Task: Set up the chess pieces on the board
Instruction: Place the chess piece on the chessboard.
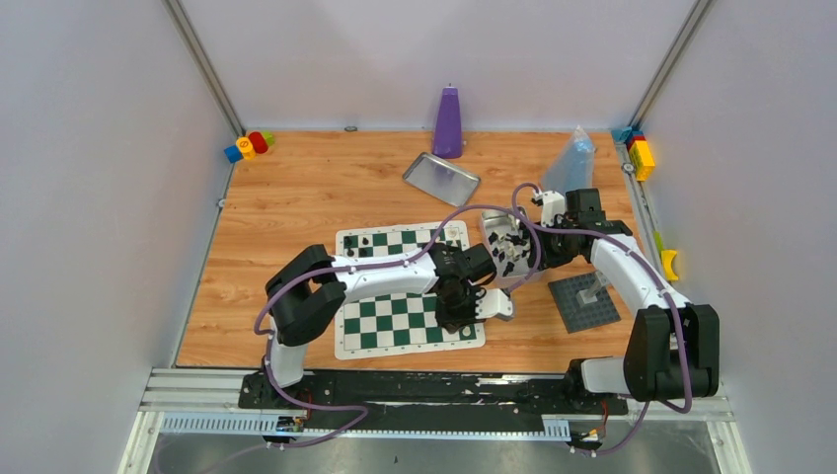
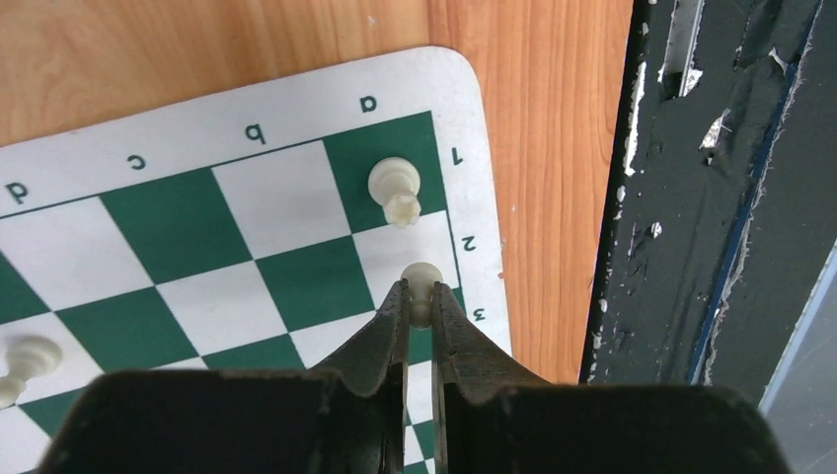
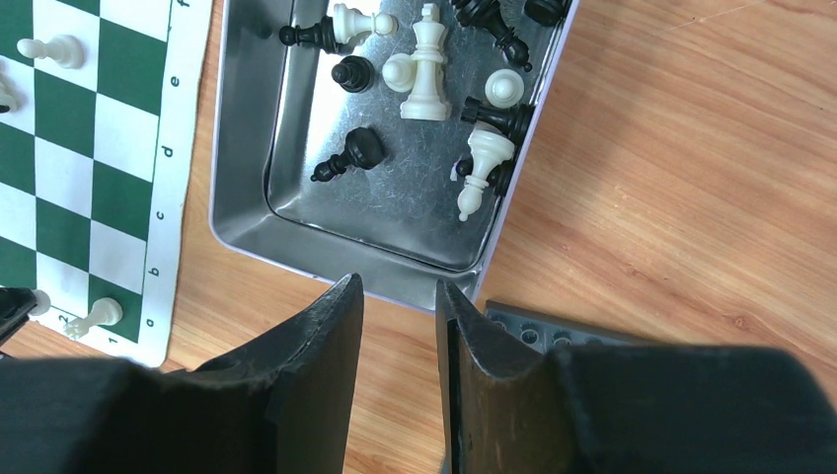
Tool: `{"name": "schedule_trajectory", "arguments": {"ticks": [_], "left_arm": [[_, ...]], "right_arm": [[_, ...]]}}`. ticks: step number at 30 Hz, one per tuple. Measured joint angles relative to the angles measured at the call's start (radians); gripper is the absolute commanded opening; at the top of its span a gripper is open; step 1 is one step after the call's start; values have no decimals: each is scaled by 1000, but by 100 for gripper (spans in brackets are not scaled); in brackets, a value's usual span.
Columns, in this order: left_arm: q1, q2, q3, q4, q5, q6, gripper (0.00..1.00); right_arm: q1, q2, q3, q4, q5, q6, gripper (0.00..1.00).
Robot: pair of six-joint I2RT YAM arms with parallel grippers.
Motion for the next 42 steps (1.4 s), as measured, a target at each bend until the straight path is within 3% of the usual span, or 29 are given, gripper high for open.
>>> {"name": "schedule_trajectory", "arguments": {"ticks": [21, 31, 36, 42], "left_arm": [[-12, 43, 0, 21, -6, 0, 23], [-13, 49, -5, 21, -29, 0, 42], [-13, 42, -7, 21, -44, 2, 59], [-5, -34, -17, 12, -56, 0, 72]], "right_arm": [[0, 0, 0, 0, -1, -1, 34], [0, 0, 0, -1, -2, -1, 35], [0, 0, 3, -3, -18, 0, 36], [4, 11, 75, -28, -43, 0, 38]]}}
